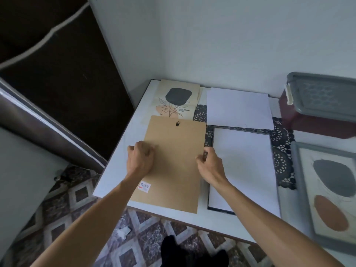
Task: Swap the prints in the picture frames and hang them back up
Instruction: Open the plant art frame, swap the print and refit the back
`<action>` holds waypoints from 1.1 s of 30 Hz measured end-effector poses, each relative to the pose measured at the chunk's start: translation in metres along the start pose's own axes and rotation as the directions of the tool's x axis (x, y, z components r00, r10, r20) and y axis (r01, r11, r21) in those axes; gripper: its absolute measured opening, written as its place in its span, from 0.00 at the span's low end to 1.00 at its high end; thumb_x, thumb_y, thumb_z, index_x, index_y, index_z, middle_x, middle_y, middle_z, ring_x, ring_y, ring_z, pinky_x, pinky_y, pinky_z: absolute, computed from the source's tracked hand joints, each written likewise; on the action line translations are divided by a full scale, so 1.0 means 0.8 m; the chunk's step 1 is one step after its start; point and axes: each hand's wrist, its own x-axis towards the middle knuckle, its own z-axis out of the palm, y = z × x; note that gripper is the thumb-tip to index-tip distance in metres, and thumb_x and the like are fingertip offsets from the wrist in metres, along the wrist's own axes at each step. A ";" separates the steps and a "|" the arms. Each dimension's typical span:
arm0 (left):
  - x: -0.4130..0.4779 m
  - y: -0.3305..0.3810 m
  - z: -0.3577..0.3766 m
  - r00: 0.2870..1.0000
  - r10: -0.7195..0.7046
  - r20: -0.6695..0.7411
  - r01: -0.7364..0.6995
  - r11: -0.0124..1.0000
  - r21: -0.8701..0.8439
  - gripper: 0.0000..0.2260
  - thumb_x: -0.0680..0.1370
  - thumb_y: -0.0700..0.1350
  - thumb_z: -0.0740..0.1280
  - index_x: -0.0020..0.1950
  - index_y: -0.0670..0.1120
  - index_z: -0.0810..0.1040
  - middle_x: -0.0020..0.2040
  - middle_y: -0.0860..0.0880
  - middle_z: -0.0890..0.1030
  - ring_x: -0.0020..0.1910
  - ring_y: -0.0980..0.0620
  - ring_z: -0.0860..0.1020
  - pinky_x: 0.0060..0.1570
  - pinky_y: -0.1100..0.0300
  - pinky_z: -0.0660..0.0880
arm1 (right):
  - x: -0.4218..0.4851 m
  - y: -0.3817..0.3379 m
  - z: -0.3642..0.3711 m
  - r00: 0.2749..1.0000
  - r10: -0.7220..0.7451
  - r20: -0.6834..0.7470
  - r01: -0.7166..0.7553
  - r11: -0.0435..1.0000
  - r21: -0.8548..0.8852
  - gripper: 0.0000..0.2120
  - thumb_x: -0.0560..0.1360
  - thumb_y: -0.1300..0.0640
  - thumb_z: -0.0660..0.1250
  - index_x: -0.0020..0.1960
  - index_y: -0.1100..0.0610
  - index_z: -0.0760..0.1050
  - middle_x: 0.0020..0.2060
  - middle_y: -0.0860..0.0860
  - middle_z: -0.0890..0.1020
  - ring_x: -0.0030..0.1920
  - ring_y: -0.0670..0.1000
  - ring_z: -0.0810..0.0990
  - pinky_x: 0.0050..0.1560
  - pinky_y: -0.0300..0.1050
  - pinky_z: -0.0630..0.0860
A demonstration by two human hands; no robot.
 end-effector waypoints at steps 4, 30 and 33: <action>0.014 -0.031 -0.021 0.999 -0.014 0.031 0.011 0.996 0.090 0.27 0.78 0.58 0.65 0.71 0.45 0.66 0.59 0.43 0.67 0.46 0.43 0.72 0.47 0.52 0.71 | 0.005 -0.015 0.044 1.000 -0.013 0.007 0.014 0.992 -0.124 0.10 0.78 0.54 0.63 0.57 0.57 0.71 0.45 0.53 0.80 0.42 0.52 0.79 0.39 0.44 0.74; 0.015 -0.020 0.014 0.946 0.324 0.008 -0.311 0.901 0.302 0.18 0.81 0.51 0.62 0.69 0.46 0.71 0.64 0.42 0.68 0.60 0.41 0.68 0.60 0.49 0.65 | -0.002 -0.011 0.048 0.979 -0.163 -0.123 0.125 0.955 -0.269 0.08 0.79 0.57 0.65 0.46 0.61 0.78 0.41 0.55 0.80 0.42 0.56 0.77 0.43 0.48 0.75; 0.000 0.015 0.046 0.878 0.470 0.093 -0.479 0.848 0.229 0.14 0.80 0.48 0.63 0.64 0.45 0.76 0.61 0.43 0.72 0.57 0.42 0.71 0.58 0.50 0.68 | -0.008 0.004 0.011 0.968 -0.180 -0.177 0.125 0.951 -0.284 0.08 0.80 0.57 0.64 0.51 0.58 0.81 0.44 0.55 0.79 0.42 0.56 0.79 0.45 0.48 0.77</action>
